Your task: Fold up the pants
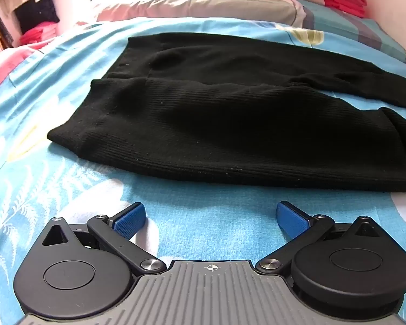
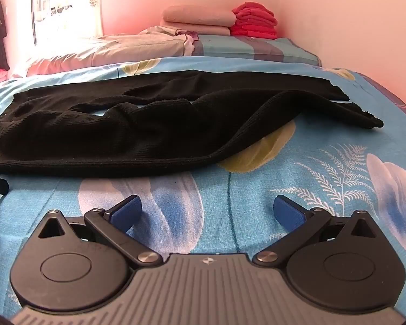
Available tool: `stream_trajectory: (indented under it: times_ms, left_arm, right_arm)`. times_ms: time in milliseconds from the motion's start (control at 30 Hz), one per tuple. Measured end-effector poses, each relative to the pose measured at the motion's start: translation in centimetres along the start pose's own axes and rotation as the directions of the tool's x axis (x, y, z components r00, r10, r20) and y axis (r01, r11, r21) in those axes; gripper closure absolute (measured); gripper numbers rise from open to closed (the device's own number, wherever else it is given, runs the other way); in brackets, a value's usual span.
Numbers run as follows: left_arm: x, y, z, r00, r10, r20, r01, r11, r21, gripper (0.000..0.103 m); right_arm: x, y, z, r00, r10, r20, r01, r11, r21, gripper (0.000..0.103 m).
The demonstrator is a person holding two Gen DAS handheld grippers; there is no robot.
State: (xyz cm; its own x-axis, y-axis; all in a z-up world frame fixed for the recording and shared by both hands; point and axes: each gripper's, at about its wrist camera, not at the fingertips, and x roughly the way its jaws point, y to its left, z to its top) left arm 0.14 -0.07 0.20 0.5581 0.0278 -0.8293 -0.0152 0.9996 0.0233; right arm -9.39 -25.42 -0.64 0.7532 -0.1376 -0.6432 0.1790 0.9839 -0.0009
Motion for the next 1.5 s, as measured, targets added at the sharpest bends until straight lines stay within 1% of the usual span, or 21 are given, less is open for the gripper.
stream_trajectory:
  times_ms: [200, 333, 600, 767, 967, 1100, 1200, 1500]
  left_arm:
    - [0.1, 0.0, 0.2, 1.000, 0.013, -0.012, -0.013, 1.000, -0.005, 0.000]
    - [0.1, -0.2, 0.3, 0.999, 0.030, -0.020, -0.030, 0.999, -0.013, 0.000]
    - [0.1, -0.6, 0.3, 0.998, 0.058, -0.032, -0.058, 0.998, -0.023, 0.000]
    - [0.2, -0.8, 0.3, 0.997, 0.064, -0.035, -0.065, 0.998, -0.026, 0.000]
    - [0.2, -0.7, 0.2, 0.998, 0.057, -0.030, -0.058, 0.998, -0.022, 0.000]
    - [0.1, -0.7, 0.0, 0.999, 0.047, -0.021, -0.047, 0.999, -0.016, 0.000]
    - [0.1, -0.5, 0.0, 0.999, 0.036, -0.016, -0.036, 0.999, -0.010, 0.000]
    - [0.1, -0.2, -0.1, 1.000, 0.004, 0.003, -0.004, 1.000, 0.011, 0.000]
  right_arm:
    - [-0.1, -0.4, -0.4, 1.000, 0.020, 0.010, -0.020, 1.000, 0.010, 0.000]
    - [0.0, -0.6, -0.5, 0.999, 0.053, 0.011, -0.053, 0.999, 0.012, 0.000]
    - [-0.2, -1.1, -0.6, 0.995, 0.093, 0.029, -0.094, 0.995, 0.039, 0.000]
    - [-0.4, -1.3, -0.7, 0.993, 0.108, 0.038, -0.110, 0.993, 0.053, 0.000]
    - [-0.4, -1.3, -0.7, 0.994, 0.101, 0.033, -0.102, 0.994, 0.045, 0.000]
    - [-0.3, -0.8, -0.7, 0.996, 0.082, 0.024, -0.083, 0.996, 0.024, 0.000]
    - [-0.1, -0.4, -0.7, 0.998, 0.067, 0.018, -0.068, 0.998, 0.009, 0.000]
    - [0.0, -0.3, -0.7, 0.998, 0.057, 0.015, -0.057, 0.998, 0.006, 0.000]
